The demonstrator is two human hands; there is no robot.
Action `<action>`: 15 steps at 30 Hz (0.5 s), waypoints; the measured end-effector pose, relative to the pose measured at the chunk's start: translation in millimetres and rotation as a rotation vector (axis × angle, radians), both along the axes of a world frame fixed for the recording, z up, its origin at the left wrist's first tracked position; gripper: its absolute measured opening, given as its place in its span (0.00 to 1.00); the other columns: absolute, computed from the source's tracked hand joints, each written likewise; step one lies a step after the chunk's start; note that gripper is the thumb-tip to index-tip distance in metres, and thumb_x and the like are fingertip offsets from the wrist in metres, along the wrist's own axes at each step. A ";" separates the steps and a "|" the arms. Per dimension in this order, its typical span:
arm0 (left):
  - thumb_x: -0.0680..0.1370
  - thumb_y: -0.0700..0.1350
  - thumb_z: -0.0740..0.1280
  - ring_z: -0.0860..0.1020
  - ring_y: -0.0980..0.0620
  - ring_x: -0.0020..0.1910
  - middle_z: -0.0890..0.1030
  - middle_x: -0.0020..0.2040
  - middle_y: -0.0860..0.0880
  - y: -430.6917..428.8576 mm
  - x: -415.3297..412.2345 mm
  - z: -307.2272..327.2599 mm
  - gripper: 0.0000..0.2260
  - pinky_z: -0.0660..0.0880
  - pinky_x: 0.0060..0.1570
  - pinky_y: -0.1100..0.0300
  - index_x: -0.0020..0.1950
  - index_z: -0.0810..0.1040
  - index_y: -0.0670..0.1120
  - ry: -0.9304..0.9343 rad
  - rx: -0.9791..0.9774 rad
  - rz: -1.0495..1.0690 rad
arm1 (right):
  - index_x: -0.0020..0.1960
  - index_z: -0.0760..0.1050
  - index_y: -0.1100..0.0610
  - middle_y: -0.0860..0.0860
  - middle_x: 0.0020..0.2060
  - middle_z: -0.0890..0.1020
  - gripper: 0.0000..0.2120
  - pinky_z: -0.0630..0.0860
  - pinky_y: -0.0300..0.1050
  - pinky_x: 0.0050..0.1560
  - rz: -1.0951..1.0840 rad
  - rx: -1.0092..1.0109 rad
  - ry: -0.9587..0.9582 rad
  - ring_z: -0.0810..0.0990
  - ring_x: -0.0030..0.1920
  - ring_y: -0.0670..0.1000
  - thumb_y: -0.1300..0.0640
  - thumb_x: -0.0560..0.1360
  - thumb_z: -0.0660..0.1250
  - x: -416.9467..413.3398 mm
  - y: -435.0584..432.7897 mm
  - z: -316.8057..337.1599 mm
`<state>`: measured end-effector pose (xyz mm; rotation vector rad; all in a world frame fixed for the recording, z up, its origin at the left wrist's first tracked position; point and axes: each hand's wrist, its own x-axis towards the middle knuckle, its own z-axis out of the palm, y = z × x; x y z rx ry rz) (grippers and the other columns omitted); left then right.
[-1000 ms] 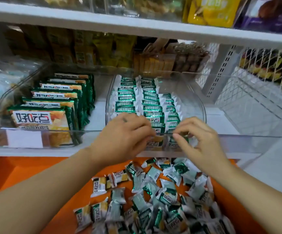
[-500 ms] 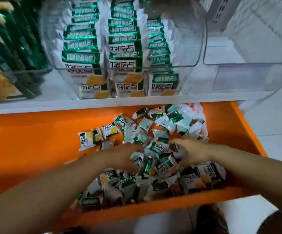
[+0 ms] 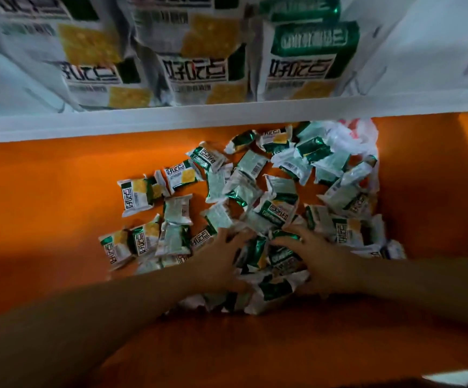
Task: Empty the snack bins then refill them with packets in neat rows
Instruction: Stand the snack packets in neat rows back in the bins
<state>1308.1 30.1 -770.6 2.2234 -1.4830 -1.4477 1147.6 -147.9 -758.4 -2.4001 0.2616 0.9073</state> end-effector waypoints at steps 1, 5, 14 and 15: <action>0.71 0.57 0.73 0.67 0.42 0.67 0.53 0.74 0.45 1.4 -0.1 -0.8 0.44 0.72 0.62 0.50 0.77 0.47 0.59 0.015 -0.019 0.027 | 0.74 0.51 0.39 0.47 0.75 0.50 0.42 0.75 0.52 0.60 -0.050 0.018 -0.050 0.62 0.71 0.57 0.47 0.70 0.74 0.4 0.5 -1.8; 0.71 0.55 0.74 0.68 0.44 0.65 0.59 0.70 0.46 2.8 6.2 -3.3 0.39 0.72 0.63 0.48 0.76 0.55 0.58 0.082 -0.061 0.141 | 0.71 0.61 0.43 0.48 0.70 0.60 0.32 0.75 0.48 0.58 -0.153 0.056 -0.131 0.69 0.63 0.51 0.53 0.72 0.72 6.4 -0.7 -4.9; 0.71 0.52 0.75 0.68 0.47 0.65 0.64 0.67 0.48 2.5 14.4 -1.3 0.31 0.69 0.61 0.58 0.69 0.65 0.53 0.123 -0.047 0.153 | 0.68 0.67 0.46 0.48 0.65 0.65 0.26 0.72 0.36 0.53 -0.157 0.112 -0.155 0.73 0.52 0.47 0.54 0.73 0.72 18.1 0.0 4.8; 0.71 0.54 0.75 0.66 0.47 0.68 0.61 0.71 0.48 4.8 16.6 -0.6 0.35 0.68 0.64 0.57 0.73 0.61 0.53 0.128 -0.015 0.105 | 0.67 0.67 0.46 0.48 0.64 0.66 0.26 0.71 0.33 0.50 -0.153 0.110 -0.160 0.73 0.50 0.44 0.55 0.73 0.72 18.4 -1.0 5.1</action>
